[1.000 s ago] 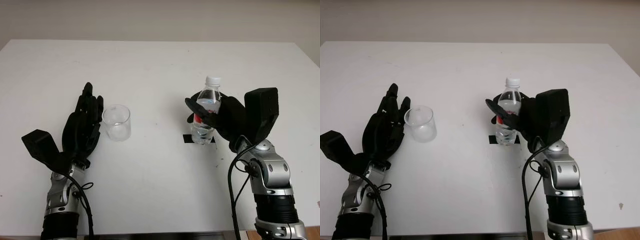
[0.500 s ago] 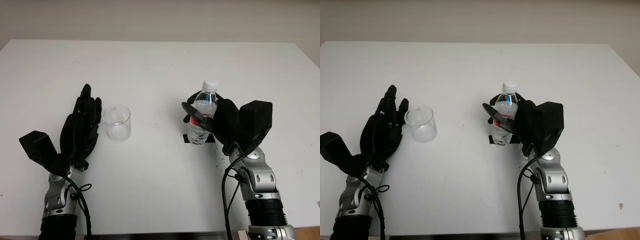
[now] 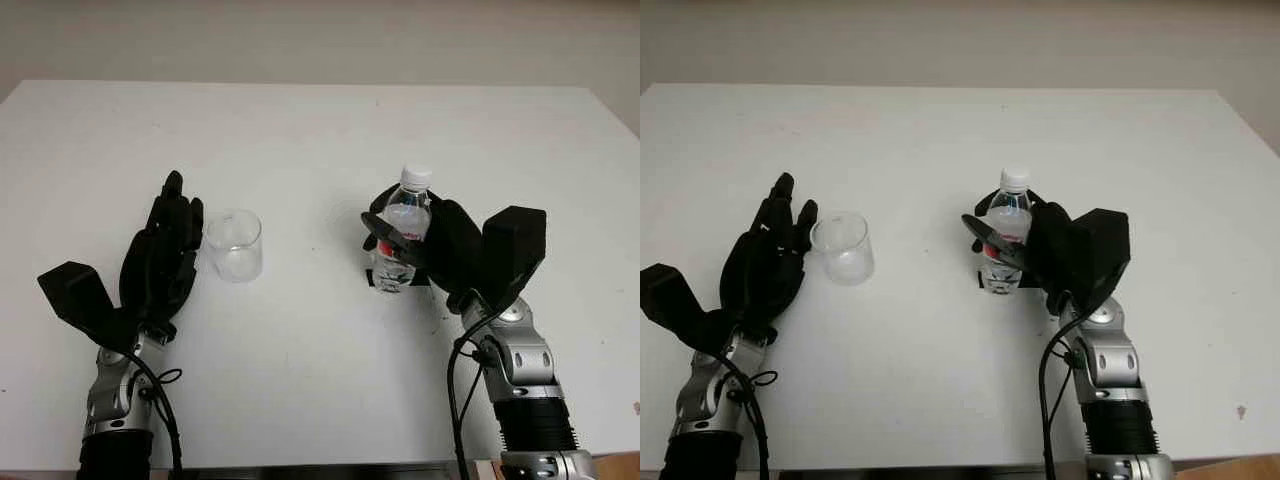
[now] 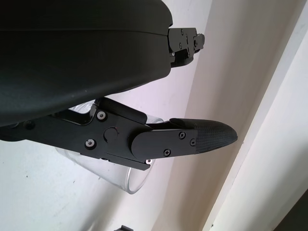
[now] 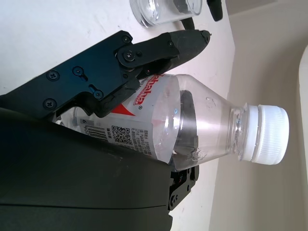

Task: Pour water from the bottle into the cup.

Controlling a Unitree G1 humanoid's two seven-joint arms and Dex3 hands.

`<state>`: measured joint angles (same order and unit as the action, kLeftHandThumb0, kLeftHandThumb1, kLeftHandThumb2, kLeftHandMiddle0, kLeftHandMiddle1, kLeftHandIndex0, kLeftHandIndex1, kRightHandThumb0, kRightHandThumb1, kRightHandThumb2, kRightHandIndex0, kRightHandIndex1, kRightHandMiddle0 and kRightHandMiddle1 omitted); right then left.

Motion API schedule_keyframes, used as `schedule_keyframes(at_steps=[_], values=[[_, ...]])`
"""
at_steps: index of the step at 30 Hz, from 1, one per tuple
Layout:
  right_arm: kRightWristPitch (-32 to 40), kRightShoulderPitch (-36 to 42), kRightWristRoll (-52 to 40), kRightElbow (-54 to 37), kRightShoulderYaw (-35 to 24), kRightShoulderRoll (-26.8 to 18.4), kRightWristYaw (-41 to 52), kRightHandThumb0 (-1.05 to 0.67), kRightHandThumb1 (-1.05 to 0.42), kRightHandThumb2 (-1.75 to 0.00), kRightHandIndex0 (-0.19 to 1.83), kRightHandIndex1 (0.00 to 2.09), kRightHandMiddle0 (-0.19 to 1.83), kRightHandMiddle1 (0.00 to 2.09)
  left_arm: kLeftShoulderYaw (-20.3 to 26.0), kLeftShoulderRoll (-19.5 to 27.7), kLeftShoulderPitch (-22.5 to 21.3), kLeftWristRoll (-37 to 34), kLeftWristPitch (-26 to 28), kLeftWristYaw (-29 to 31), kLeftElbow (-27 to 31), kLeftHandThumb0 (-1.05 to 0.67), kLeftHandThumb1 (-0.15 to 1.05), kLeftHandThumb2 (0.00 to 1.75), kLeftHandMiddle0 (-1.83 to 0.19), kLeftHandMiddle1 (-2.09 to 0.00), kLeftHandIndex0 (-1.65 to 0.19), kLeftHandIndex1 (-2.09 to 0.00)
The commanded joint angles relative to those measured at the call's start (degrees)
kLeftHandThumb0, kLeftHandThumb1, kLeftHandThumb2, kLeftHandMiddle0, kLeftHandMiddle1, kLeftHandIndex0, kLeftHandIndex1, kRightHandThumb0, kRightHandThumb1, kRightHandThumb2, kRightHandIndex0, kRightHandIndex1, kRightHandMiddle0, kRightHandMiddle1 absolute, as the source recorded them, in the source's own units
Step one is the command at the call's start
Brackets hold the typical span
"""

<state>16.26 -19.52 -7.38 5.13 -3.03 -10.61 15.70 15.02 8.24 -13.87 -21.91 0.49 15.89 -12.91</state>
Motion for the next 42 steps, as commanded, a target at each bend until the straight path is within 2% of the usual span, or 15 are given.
schedule_keyframes(at_steps=[1,2,4,5,8,9,10,12,15,19,23,27,30,32,42], values=[[1.18,0.72,-0.11,-1.57,0.04,-1.15,0.44,-0.55,-1.05,-0.22,1.40,2.09,0.99,2.09,0.16,0.54,-0.31,0.12,-0.24,0.30,0.76,-0.70,1.05,0.42,0.08,-0.05,0.06,-0.06],[1.92,0.70,-0.36,-1.85,-0.10,-1.27,0.63,-0.59,-1.05,-0.16,1.30,2.09,0.92,2.09,0.16,0.55,-0.32,0.10,-0.15,0.27,0.79,-0.70,1.05,0.42,0.08,-0.05,0.06,-0.06],[3.65,0.98,-1.32,-3.04,-0.65,-1.21,0.76,-0.64,-0.99,-0.07,0.93,2.09,0.48,2.09,0.21,0.52,-0.33,-0.12,0.01,0.32,0.86,-0.71,1.05,0.42,0.08,-0.05,0.07,-0.06],[4.05,1.20,-1.56,-3.55,-0.73,-1.29,0.87,-0.66,-0.96,-0.06,0.76,2.09,0.33,2.08,0.24,0.51,-0.32,-0.25,0.15,0.34,0.91,-0.70,1.05,0.42,0.08,-0.05,0.07,-0.06],[3.91,1.91,-1.41,-4.56,-0.12,-2.61,2.44,-0.73,-0.90,-0.05,0.02,2.05,0.00,1.90,0.26,0.50,-0.27,-0.21,0.22,0.11,1.03,-0.70,1.05,0.41,0.08,-0.05,0.06,-0.06],[3.90,2.12,-0.90,-4.96,0.29,-3.27,2.90,-0.76,-0.88,-0.05,-0.10,1.86,-0.09,1.77,0.31,0.50,-0.29,-0.29,0.20,0.17,0.96,-0.70,1.05,0.41,0.08,-0.05,0.07,-0.06],[3.71,2.31,-0.46,-5.24,0.64,-3.89,3.40,-0.79,-0.88,-0.05,-0.15,1.72,-0.13,1.69,0.34,0.50,-0.32,-0.33,0.20,0.18,0.94,-0.70,1.05,0.41,0.08,-0.05,0.07,-0.05],[3.34,2.59,-0.14,-5.55,1.04,-4.91,4.58,-0.82,-0.87,-0.05,-0.18,1.34,-0.18,1.44,0.42,0.46,-0.35,-0.52,0.30,0.20,0.94,-0.70,1.05,0.41,0.08,-0.05,0.07,-0.06],[4.29,3.12,-0.60,-6.89,0.99,-5.67,5.61,-0.87,-0.86,-0.05,-0.19,0.98,-0.19,1.16,0.25,0.70,-0.39,-0.18,0.01,0.40,0.70,-0.71,1.05,0.41,0.08,-0.05,0.07,-0.06],[4.76,3.95,-1.94,-7.76,0.26,-5.60,6.33,-0.84,-0.84,-0.05,-0.19,0.63,-0.19,0.90,0.26,0.63,-0.50,-0.09,0.09,0.14,0.63,-0.71,1.05,0.41,0.07,-0.06,0.06,-0.06],[2.92,4.65,-2.10,-7.57,0.23,-6.02,7.21,-0.78,-0.84,-0.05,-0.17,0.38,-0.14,0.61,0.38,0.74,-0.71,-0.43,0.10,0.60,0.26,-0.70,1.05,0.42,0.08,-0.05,0.07,-0.05],[1.88,5.19,-1.29,-7.81,0.77,-7.03,8.18,-0.83,-0.85,-0.06,-0.18,0.10,-0.13,0.30,0.34,0.79,-0.89,-0.19,-0.22,0.55,-0.05,-0.71,1.05,0.42,0.07,-0.05,0.07,-0.05],[0.27,5.40,-1.64,-7.05,0.98,-8.12,10.60,-0.91,-0.87,-0.06,-0.19,0.01,-0.18,0.07,0.37,0.76,-0.92,-0.40,-0.08,0.60,-0.04,-0.71,1.05,0.41,0.07,-0.05,0.07,-0.05],[-0.81,5.71,-1.73,-6.73,1.04,-8.54,11.73,-0.96,-0.88,-0.06,-0.19,0.00,-0.19,0.01,0.48,0.65,-0.96,-0.59,0.01,0.53,-0.07,-0.70,1.05,0.41,0.07,-0.05,0.06,-0.06],[-14.68,9.16,6.29,-4.12,3.01,-5.13,2.88,-1.05,-0.89,-0.06,-0.19,0.00,-0.19,0.00,0.30,0.93,-1.49,-0.22,-0.28,0.95,-0.75,-0.71,1.05,0.42,0.09,-0.05,0.08,-0.05]])
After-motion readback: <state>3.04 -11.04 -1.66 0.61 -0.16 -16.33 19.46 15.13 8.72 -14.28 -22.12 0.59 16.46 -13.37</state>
